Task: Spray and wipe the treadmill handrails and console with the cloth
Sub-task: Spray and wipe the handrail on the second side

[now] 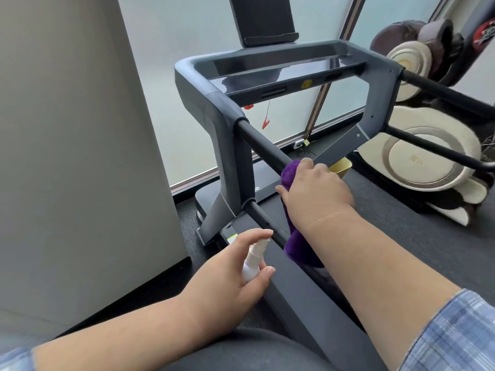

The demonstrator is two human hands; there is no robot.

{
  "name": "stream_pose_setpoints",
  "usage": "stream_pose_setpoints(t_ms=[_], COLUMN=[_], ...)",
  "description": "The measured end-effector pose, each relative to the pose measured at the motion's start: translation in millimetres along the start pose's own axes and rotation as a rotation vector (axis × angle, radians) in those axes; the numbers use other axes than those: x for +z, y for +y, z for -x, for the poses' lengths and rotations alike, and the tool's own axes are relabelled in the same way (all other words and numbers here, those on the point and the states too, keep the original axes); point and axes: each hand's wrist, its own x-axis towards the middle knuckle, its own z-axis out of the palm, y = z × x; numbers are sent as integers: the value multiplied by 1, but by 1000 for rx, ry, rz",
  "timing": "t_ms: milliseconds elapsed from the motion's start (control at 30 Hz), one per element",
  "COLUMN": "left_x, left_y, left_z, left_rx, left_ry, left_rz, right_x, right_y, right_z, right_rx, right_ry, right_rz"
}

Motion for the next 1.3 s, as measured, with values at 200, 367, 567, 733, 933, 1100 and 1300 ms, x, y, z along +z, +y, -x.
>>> stream_pose_setpoints(t_ms=[200, 367, 567, 733, 933, 1100, 1300], left_x=[-45, -74, -95, -102, -98, -97, -101], left_y=[-34, -64, -93, -100, -93, -87, -92], left_z=[-35, -60, -87, -107, -117, -125, -133], left_rx=[35, 40, 59, 116, 225, 288, 319], left_ry=[-20, -50, -101, -141, -264, -359, -361], left_rz=[36, 56, 94, 176, 192, 186, 184], right_x=[5, 9, 12, 9, 2, -7, -11], right_y=[-49, -85, -115, -124, -113, -87, -59], right_z=[-47, -82, -111, -118, -109, -80, -45], right_rx=[29, 34, 46, 57, 67, 160, 249], right_ry=[-19, -25, -26, -45, -81, -123, -125], right_rz=[37, 60, 74, 112, 40, -47, -35])
